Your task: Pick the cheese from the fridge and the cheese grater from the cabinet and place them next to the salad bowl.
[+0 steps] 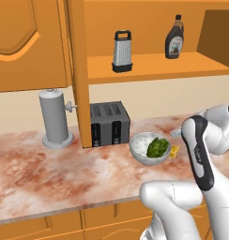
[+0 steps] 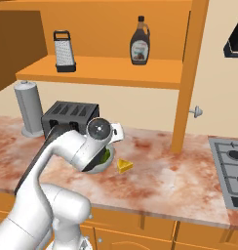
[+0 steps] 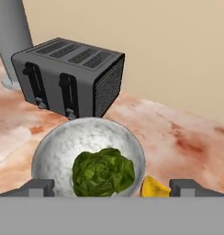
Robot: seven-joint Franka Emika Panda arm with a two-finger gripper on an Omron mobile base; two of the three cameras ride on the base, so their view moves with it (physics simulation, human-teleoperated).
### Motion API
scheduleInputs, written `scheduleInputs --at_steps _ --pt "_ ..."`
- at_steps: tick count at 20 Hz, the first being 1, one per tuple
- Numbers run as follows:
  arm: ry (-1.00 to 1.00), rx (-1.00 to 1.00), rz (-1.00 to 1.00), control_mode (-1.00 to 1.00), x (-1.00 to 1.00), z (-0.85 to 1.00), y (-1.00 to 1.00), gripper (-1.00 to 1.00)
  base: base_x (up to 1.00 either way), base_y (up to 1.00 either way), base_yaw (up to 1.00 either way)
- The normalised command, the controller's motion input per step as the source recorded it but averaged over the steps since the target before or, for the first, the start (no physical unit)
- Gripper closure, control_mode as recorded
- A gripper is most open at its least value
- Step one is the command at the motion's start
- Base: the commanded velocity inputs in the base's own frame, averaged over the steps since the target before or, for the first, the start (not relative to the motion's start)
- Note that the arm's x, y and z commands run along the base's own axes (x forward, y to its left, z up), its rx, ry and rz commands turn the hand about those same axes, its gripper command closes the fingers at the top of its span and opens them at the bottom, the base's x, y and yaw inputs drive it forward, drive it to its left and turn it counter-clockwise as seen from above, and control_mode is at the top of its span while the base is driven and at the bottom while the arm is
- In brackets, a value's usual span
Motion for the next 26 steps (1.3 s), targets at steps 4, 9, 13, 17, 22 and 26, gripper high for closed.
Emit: scheduleInputs --at_steps 4,9,13,17,22,26 --pt "0.04 0.0 -0.22 -1.0 -0.39 0.93 0.0 -1.0 0.0 0.0 0.0" --pt "0.04 0.0 -0.18 -1.0 -0.35 0.92 0.0 -1.0 0.0 0.0 0.0" --pt "0.05 0.0 -0.16 -1.0 -0.33 0.81 0.02 -1.0 0.0 0.0 0.0" --pt "0.03 0.0 -0.06 -1.0 -0.35 0.74 0.2 -1.0 0.0 0.0 0.0" --pt "-0.2 0.0 0.0 -1.0 -0.74 0.21 0.04 -1.0 0.0 0.0 0.0" --pt "-0.2 0.0 0.0 -1.0 -0.69 0.0 0.04 -1.0 0.0 0.0 0.0"
